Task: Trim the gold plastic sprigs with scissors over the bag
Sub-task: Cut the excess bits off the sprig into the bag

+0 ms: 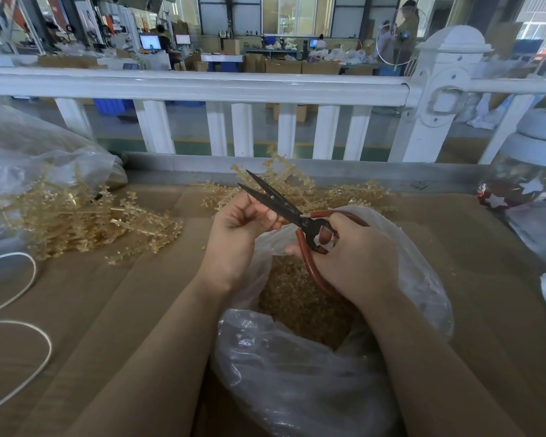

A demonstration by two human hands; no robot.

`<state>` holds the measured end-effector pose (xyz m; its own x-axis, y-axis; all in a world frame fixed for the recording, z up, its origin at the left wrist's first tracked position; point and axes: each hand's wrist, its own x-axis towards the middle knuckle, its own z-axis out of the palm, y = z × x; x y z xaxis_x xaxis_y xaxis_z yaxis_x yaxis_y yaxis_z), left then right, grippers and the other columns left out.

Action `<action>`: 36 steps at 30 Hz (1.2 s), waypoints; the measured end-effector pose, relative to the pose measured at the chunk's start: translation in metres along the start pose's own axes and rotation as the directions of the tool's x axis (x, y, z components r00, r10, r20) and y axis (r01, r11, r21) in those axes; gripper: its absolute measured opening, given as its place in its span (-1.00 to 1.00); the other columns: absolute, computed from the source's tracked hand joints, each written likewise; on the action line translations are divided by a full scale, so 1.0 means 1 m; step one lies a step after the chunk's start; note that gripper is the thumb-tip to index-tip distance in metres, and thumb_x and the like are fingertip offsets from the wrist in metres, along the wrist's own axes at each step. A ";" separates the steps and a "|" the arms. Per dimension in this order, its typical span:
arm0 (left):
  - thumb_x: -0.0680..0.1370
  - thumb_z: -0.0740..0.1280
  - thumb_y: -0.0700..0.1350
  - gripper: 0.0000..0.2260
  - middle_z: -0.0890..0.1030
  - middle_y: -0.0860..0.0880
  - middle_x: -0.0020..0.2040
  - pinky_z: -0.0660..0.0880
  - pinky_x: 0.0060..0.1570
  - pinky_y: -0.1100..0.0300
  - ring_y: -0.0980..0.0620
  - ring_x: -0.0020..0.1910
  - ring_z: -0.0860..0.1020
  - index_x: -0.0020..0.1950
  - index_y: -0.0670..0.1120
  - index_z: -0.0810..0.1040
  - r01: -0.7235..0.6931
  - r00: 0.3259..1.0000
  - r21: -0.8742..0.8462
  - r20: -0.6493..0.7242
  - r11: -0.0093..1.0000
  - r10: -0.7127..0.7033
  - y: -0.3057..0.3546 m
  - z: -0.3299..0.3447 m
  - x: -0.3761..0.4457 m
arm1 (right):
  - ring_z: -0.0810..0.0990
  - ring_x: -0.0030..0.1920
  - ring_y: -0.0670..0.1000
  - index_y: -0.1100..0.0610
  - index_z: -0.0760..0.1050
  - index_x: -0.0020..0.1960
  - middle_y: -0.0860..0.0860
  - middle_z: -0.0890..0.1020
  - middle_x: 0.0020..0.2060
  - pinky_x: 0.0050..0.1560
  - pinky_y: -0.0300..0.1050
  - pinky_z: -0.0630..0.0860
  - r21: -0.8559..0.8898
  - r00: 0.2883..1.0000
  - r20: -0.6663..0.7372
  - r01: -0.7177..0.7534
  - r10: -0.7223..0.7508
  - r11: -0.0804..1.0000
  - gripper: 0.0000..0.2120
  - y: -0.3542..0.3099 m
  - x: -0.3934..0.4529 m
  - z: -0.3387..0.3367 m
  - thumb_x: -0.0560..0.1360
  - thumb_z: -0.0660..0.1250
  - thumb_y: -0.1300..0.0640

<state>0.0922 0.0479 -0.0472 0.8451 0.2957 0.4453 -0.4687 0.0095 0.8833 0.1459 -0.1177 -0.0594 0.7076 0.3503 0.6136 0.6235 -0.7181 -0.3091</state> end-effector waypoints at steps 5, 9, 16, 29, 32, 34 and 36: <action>0.55 0.21 -0.50 -0.87 0.54 -0.14 -0.27 0.53 -0.09 0.21 -0.03 -0.24 0.51 -0.06 -0.33 0.50 -0.019 0.999 0.059 -0.036 0.998 0.021 -0.002 -0.002 0.001 | 0.47 -0.39 -0.17 -0.01 0.48 -0.21 -0.17 0.54 -0.38 -0.35 -0.24 0.53 0.006 1.000 -0.014 0.015 -0.015 1.000 -0.33 0.001 0.000 0.001 0.34 0.03 -0.60; 0.56 0.21 -0.49 -0.84 0.59 -0.05 -0.28 0.54 -0.10 0.22 0.04 -0.25 0.55 -0.08 -0.28 0.52 -0.025 0.999 0.074 -0.022 0.997 0.027 -0.004 -0.004 0.002 | 0.47 -0.42 -0.15 0.01 0.49 -0.25 -0.16 0.53 -0.42 -0.40 -0.20 0.53 0.014 0.998 -0.052 0.030 -0.030 0.999 -0.30 0.000 -0.001 0.000 0.37 -0.01 -0.60; 0.58 0.23 -0.43 -0.92 0.54 -0.25 -0.18 0.53 -0.06 0.20 -0.01 -0.21 0.53 0.03 -0.40 0.49 -0.040 0.999 0.043 0.010 0.998 0.040 -0.007 -0.007 0.005 | 0.54 -0.36 -0.12 0.05 0.58 -0.15 -0.14 0.60 -0.35 -0.29 -0.13 0.60 0.059 1.000 -0.011 0.021 -0.021 0.998 -0.12 0.000 0.001 0.002 0.30 -0.11 -0.68; 0.53 0.29 -0.43 -0.92 0.61 -0.10 -0.24 0.53 -0.17 0.29 0.08 -0.25 0.58 -0.09 -0.30 0.54 0.143 0.989 -0.115 0.052 0.983 -0.138 -0.004 0.003 -0.001 | 0.57 -0.36 -0.18 -0.16 0.51 -0.28 -0.21 0.56 -0.46 -0.34 -0.36 0.46 0.394 0.989 0.033 -0.145 0.144 0.907 -0.72 -0.002 0.001 0.007 0.37 0.37 -0.34; 0.46 0.33 -0.43 -0.89 0.61 -0.17 -0.18 0.58 -0.10 0.21 0.03 -0.21 0.60 -0.02 -0.37 0.54 0.213 0.976 -0.232 0.089 0.949 -0.197 -0.003 0.008 -0.004 | 0.62 -0.28 -0.21 -0.16 0.57 -0.19 -0.28 0.64 -0.32 -0.27 -0.27 0.56 0.501 0.972 0.122 -0.237 0.203 0.832 -0.84 -0.003 0.003 0.008 0.41 0.43 -0.22; 0.40 0.37 -0.39 -0.86 0.60 -0.23 -0.12 0.55 0.08 0.02 -0.11 -0.11 0.58 -0.05 -0.38 0.56 0.248 0.968 -0.274 0.103 0.929 -0.228 -0.005 0.009 -0.005 | 0.63 -0.23 -0.23 -0.17 0.57 -0.17 -0.26 0.66 -0.29 -0.22 -0.26 0.57 0.520 0.967 0.148 -0.255 0.207 0.815 -0.91 -0.002 0.004 0.008 0.45 0.47 -0.09; 0.37 0.40 -0.37 -0.86 0.62 -0.24 -0.11 0.51 0.14 -0.06 -0.15 -0.08 0.57 -0.08 -0.36 0.57 0.272 0.962 -0.268 0.108 0.924 -0.252 -0.007 0.010 -0.005 | 0.62 -0.23 -0.23 -0.16 0.55 -0.21 -0.29 0.65 -0.28 -0.21 -0.24 0.56 0.530 0.968 0.157 -0.250 0.195 0.811 -0.88 -0.003 0.004 0.008 0.47 0.47 -0.04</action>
<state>0.0938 0.0372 -0.0547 0.9585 0.1792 0.2216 -0.2722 0.3449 0.8983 0.1500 -0.1093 -0.0616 0.8590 0.2935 0.4194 0.5049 -0.3509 -0.7886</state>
